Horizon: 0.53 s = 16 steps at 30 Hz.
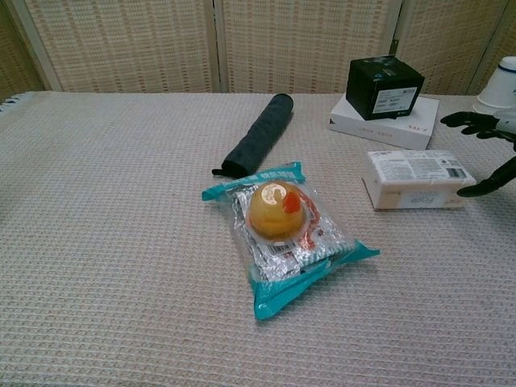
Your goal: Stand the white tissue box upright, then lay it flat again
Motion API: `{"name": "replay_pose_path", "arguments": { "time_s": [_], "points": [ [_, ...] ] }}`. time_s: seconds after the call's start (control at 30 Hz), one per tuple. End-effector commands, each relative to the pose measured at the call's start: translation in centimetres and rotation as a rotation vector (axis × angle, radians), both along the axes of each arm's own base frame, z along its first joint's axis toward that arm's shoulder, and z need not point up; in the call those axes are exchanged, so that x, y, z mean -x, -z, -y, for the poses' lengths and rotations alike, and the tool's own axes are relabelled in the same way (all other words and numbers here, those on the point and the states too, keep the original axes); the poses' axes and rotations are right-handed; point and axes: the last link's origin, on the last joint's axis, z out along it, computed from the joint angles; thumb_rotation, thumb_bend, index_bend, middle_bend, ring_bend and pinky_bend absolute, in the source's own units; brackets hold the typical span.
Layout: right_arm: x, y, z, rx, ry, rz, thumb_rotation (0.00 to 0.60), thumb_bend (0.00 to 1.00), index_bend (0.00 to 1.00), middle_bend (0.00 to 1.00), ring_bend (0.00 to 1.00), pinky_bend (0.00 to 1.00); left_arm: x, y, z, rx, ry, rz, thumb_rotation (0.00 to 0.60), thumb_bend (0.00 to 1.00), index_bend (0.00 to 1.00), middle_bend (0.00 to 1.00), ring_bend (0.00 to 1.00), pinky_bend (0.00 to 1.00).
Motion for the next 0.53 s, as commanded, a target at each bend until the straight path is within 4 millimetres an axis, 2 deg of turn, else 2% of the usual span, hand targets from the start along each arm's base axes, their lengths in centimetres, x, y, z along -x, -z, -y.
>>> {"name": "replay_pose_path", "arguments": {
  "time_s": [0.03, 0.07, 0.13, 0.17, 0.27, 0.4, 0.53],
  "points": [
    [-2.9, -2.5, -5.8, 0.17, -0.223, 0.068, 0.6, 0.06, 0.09, 0.0, 0.01, 0.0, 0.0, 0.1, 0.0, 0.005, -0.001, -0.002, 0.6, 0.55, 0.19, 0.0, 0.0, 0.12],
    [-2.8, -2.1, -7.6, 0.158, -0.266, 0.042, 0.6, 0.06, 0.13, 0.0, 0.01, 0.0, 0.0, 0.2, 0.0, 0.009, -0.001, -0.003, 0.6, 0.55, 0.19, 0.0, 0.0, 0.12],
    [-2.2, -2.1, -9.8, 0.136, -0.304, -0.05, 0.6, 0.06, 0.18, 0.01, 0.01, 0.0, 0.0, 0.3, -0.1, 0.013, -0.001, -0.005, 0.6, 0.55, 0.19, 0.0, 0.0, 0.12],
    [-1.4, -2.4, -11.0, 0.135, -0.295, -0.124, 0.6, 0.06, 0.19, 0.02, 0.01, 0.0, 0.0, 0.4, 0.0, 0.015, -0.001, -0.007, 0.6, 0.55, 0.19, 0.0, 0.0, 0.12],
    [1.1, -3.8, -13.0, 0.129, -0.201, -0.318, 0.6, 0.06, 0.16, 0.03, 0.01, 0.0, 0.0, 0.6, 0.0, 0.021, -0.002, -0.009, 0.6, 0.55, 0.19, 0.0, 0.0, 0.12],
    [4.0, -6.0, -13.5, 0.165, -0.067, -0.441, 0.6, 0.06, 0.11, 0.03, 0.01, 0.0, 0.1, 0.9, -0.2, 0.029, -0.005, -0.014, 0.6, 0.55, 0.19, 0.0, 0.0, 0.12],
    [5.1, -8.2, -12.7, 0.235, -0.017, -0.486, 0.6, 0.06, 0.09, 0.03, 0.01, 0.0, 0.1, 1.2, -0.3, 0.03, -0.002, -0.023, 0.6, 0.55, 0.19, 0.0, 0.0, 0.12]
  ]
}}
